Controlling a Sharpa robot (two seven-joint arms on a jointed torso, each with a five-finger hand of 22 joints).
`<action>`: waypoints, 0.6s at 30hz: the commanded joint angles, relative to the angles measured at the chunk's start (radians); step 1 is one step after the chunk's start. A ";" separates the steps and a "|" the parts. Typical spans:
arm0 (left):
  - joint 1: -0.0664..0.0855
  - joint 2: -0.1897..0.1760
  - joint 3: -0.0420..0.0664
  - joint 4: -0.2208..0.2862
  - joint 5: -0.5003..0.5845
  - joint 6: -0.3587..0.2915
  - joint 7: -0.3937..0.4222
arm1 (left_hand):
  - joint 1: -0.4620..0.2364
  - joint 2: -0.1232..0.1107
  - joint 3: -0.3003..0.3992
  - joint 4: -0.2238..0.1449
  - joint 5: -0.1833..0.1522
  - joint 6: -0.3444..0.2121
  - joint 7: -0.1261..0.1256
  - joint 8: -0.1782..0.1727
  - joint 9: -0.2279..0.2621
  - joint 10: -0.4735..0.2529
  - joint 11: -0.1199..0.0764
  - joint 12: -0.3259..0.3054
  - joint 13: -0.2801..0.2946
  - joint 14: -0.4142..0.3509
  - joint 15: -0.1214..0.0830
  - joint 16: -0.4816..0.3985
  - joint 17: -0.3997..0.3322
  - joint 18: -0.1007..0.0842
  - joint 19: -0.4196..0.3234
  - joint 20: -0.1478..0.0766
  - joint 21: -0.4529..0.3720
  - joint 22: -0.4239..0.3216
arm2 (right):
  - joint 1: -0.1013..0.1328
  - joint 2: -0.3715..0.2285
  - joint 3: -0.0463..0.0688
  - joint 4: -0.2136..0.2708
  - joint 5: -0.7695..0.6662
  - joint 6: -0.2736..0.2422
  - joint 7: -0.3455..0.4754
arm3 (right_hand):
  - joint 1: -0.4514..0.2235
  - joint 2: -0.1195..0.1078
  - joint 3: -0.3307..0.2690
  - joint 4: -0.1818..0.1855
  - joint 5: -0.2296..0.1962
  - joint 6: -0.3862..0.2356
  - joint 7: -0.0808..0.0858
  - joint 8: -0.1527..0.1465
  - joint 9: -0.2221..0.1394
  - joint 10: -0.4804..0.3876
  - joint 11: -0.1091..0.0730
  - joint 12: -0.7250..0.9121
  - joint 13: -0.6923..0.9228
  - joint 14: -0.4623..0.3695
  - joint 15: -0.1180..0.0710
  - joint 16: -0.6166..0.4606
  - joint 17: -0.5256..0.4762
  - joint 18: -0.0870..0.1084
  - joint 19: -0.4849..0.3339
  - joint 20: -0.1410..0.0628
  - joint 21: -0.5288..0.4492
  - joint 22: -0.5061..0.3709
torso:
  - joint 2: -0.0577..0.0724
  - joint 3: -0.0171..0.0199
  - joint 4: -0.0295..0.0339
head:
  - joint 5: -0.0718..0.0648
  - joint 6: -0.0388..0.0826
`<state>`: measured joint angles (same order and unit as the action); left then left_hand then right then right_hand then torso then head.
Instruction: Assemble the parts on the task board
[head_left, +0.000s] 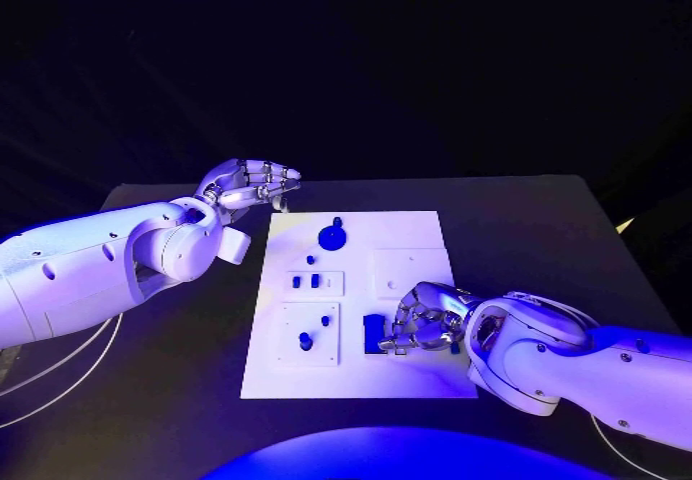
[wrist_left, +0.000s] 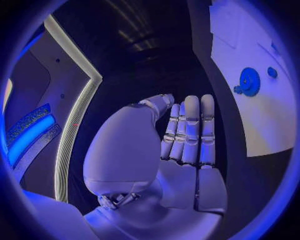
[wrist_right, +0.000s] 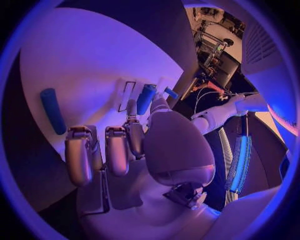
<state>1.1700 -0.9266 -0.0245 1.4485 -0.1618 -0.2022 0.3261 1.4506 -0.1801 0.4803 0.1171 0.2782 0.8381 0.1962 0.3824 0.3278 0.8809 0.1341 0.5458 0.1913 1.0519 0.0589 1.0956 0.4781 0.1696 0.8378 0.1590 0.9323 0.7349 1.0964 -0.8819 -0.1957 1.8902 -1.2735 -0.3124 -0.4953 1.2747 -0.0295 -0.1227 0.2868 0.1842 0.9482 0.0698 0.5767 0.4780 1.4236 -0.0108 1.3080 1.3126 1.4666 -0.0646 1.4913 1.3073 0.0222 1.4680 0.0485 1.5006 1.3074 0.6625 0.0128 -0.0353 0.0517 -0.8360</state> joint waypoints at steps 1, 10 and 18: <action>0.001 0.000 0.001 0.001 -0.002 0.015 0.005 | -0.006 0.001 -0.001 -0.004 -0.003 -0.005 0.001 0.005 0.000 -0.009 -0.001 0.005 -0.001 -0.007 0.001 0.005 0.001 0.013 -0.007 -0.001 -0.006 -0.002 | -0.001 0.000 0.000 0.002 -0.010 0.022 0.012 | 0.020 -0.003 -0.006 0.001 -0.024 0.004 -0.005 -0.005 -0.003 0.007 0.003 0.001 0.050 0.071 -0.005 0.003 0.095 -0.008 0.076 -0.006 0.005 0.245 | 0.000 0.0000 -0.0007 | -0.001 -0.002; 0.001 0.002 0.000 0.001 -0.003 0.016 0.004 | -0.006 0.001 -0.001 -0.004 -0.003 -0.005 0.001 0.005 0.000 -0.009 -0.001 0.005 -0.001 -0.007 0.001 0.005 0.001 0.013 -0.007 -0.001 -0.006 -0.002 | -0.002 0.004 0.000 0.003 -0.002 0.017 0.023 | 0.014 -0.014 -0.013 0.005 -0.036 0.005 -0.003 -0.007 -0.005 0.006 0.004 -0.001 0.049 0.070 -0.004 0.003 0.094 -0.008 0.075 -0.006 0.003 0.245 | 0.000 -0.0002 0.0003 | -0.003 -0.001; 0.001 0.002 0.000 0.001 -0.003 0.016 0.004 | -0.006 0.001 -0.001 -0.004 -0.003 -0.005 0.001 0.005 0.000 -0.009 -0.001 0.005 -0.001 -0.007 0.001 0.005 0.001 0.013 -0.007 -0.001 -0.006 -0.002 | -0.002 0.000 0.000 0.000 -0.013 0.006 0.017 | 0.013 -0.014 -0.014 0.005 -0.037 0.006 -0.003 -0.007 -0.005 0.007 0.005 0.001 0.051 0.071 -0.004 0.003 0.095 -0.009 0.076 -0.005 0.006 0.246 | 0.000 -0.0002 0.0008 | -0.004 -0.001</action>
<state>1.1700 -0.9263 -0.0247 1.4475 -0.1623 -0.2011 0.3245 1.4506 -0.1801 0.4803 0.1171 0.2782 0.8382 0.1962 0.3824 0.3277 0.8810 0.1341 0.5458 0.1914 1.0505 0.0574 1.0956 0.4784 0.1696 0.8378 0.1590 0.9323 0.7349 1.0956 -0.8806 -0.1955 1.8894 -1.2728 -0.3085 -0.4873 1.2874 -0.0342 -0.1307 0.2925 0.1529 0.9482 0.0698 0.5766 0.4740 1.4263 -0.0079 1.3107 1.3100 1.4665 -0.0646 1.4913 1.3081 0.0221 1.4679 0.0485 1.5006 1.3079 0.6626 0.0124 -0.0352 0.0482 -0.8373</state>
